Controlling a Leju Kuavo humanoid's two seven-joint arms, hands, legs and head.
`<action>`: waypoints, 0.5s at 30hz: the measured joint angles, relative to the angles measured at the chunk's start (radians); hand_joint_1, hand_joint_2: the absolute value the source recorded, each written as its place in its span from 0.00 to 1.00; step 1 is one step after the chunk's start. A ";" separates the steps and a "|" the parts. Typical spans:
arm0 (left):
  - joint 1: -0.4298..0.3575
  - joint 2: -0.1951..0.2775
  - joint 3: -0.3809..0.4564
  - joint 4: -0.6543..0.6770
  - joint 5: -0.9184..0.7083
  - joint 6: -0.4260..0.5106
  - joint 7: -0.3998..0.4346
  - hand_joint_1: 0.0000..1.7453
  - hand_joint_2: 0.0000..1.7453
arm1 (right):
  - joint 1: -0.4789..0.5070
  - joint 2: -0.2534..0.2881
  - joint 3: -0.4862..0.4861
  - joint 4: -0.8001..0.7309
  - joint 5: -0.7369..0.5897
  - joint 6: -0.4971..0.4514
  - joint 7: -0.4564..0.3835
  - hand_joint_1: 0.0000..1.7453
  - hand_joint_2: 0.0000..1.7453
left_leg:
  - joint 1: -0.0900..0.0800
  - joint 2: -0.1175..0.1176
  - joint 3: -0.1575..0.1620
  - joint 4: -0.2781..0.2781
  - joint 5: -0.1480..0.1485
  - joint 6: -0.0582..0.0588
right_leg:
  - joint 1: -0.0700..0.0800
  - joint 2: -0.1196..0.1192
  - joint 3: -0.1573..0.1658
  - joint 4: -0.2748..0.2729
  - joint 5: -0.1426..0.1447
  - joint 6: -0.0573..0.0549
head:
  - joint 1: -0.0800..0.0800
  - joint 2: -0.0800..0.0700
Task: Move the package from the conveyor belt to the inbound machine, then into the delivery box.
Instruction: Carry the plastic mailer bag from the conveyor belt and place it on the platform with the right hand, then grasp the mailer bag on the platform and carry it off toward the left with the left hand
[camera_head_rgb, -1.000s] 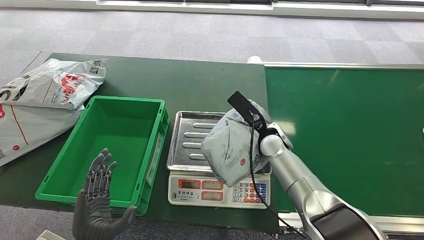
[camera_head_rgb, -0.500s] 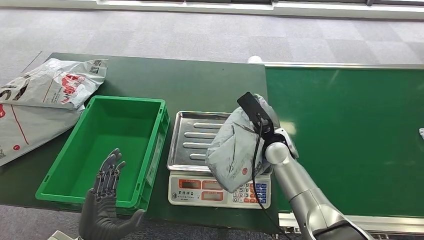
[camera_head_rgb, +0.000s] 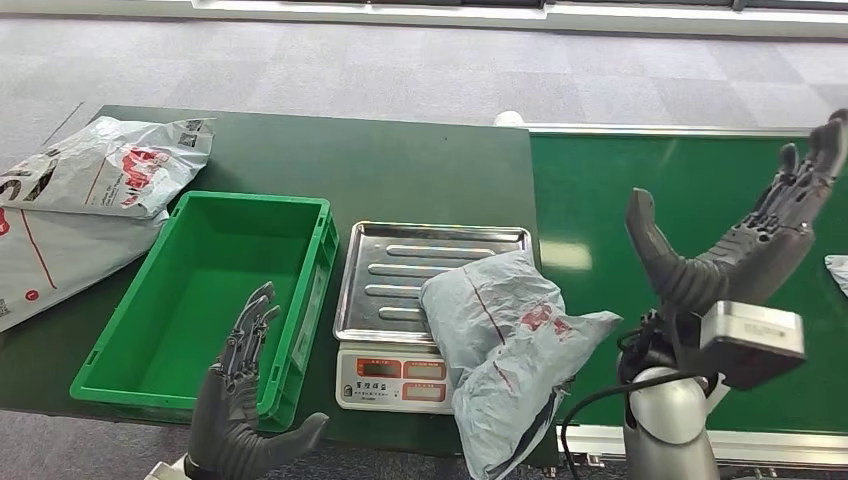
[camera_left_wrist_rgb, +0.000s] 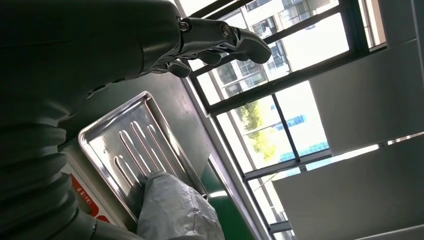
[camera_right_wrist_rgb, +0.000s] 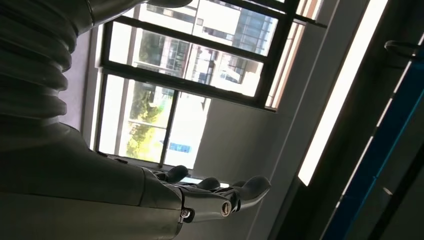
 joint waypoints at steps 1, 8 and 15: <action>-0.008 0.002 -0.010 0.003 -0.014 0.002 0.022 0.00 1.00 | 0.029 -0.002 -0.004 -0.023 0.000 -0.018 -0.017 0.00 1.00 | 0.000 0.000 0.000 0.000 0.000 0.000 | 0.000 0.000 0.000 0.000 0.000 0.000 | 0.000 0.000; -0.132 -0.004 -0.096 0.072 -0.225 -0.047 0.254 0.00 1.00 | 0.281 0.013 -0.057 -0.143 -0.095 -0.109 -0.224 0.00 1.00 | 0.000 -0.002 0.000 0.000 0.000 0.000 | 0.000 -0.002 0.001 0.000 -0.001 0.001 | 0.000 0.000; -0.252 -0.025 -0.184 0.182 -0.290 -0.060 0.337 0.00 1.00 | 0.401 0.051 -0.109 -0.229 -0.144 -0.112 -0.236 0.00 1.00 | 0.000 0.002 0.000 0.000 0.000 0.000 | -0.001 0.001 0.000 0.000 0.000 0.000 | 0.000 0.000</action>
